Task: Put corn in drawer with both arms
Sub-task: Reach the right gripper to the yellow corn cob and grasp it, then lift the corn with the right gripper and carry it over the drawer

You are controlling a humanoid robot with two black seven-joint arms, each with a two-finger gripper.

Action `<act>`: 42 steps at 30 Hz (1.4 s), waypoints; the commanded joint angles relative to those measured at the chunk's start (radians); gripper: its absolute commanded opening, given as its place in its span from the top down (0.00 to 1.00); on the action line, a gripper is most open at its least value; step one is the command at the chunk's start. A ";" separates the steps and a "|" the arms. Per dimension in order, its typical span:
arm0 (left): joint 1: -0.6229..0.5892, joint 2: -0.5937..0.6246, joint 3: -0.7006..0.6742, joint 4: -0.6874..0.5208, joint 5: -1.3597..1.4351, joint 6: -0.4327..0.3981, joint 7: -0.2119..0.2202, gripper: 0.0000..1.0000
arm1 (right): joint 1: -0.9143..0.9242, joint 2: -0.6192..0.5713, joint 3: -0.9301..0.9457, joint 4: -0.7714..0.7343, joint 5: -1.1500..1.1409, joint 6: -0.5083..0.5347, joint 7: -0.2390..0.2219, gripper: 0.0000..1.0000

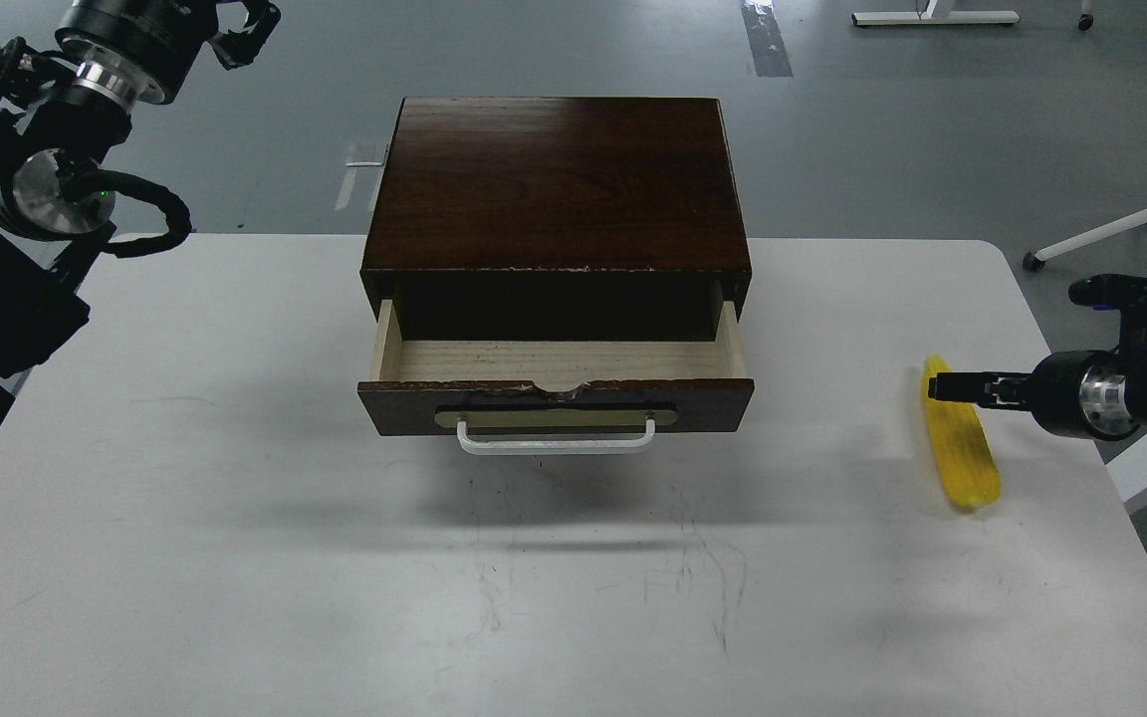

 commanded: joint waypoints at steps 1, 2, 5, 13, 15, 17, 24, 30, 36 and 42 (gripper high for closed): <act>0.005 0.000 -0.001 0.000 0.000 0.000 0.001 0.02 | -0.031 0.028 0.001 -0.041 0.001 -0.005 0.004 0.11; 0.005 0.001 -0.001 0.000 -0.002 0.000 0.001 0.02 | -0.036 0.030 0.003 -0.041 0.003 -0.005 0.008 0.15; 0.005 0.001 -0.003 0.000 -0.002 0.000 0.001 0.02 | -0.040 0.042 0.004 -0.039 0.006 -0.008 0.011 0.33; 0.005 0.009 -0.001 0.000 0.000 0.000 -0.003 0.02 | -0.027 0.050 0.007 -0.016 0.011 -0.011 0.059 0.96; 0.005 0.010 -0.001 0.000 0.000 0.000 -0.003 0.02 | -0.014 0.047 0.012 -0.016 0.011 -0.011 0.077 1.00; 0.003 0.012 -0.001 0.000 0.000 0.000 -0.003 0.02 | 0.018 0.036 0.018 -0.004 0.012 -0.011 0.088 1.00; 0.000 0.013 0.000 -0.005 0.003 0.000 0.001 0.02 | 0.341 -0.055 0.023 0.190 0.000 -0.046 0.133 1.00; 0.000 0.027 0.000 -0.012 0.006 0.000 0.001 0.02 | 0.602 -0.033 0.024 0.321 -0.040 -0.045 0.142 1.00; 0.000 0.038 0.002 -0.014 0.012 0.000 0.002 0.02 | 0.664 0.085 0.026 0.444 -0.342 -0.053 0.146 1.00; 0.002 0.042 0.002 -0.014 0.012 0.000 0.002 0.02 | 0.638 0.235 0.021 0.451 -0.546 -0.072 0.146 1.00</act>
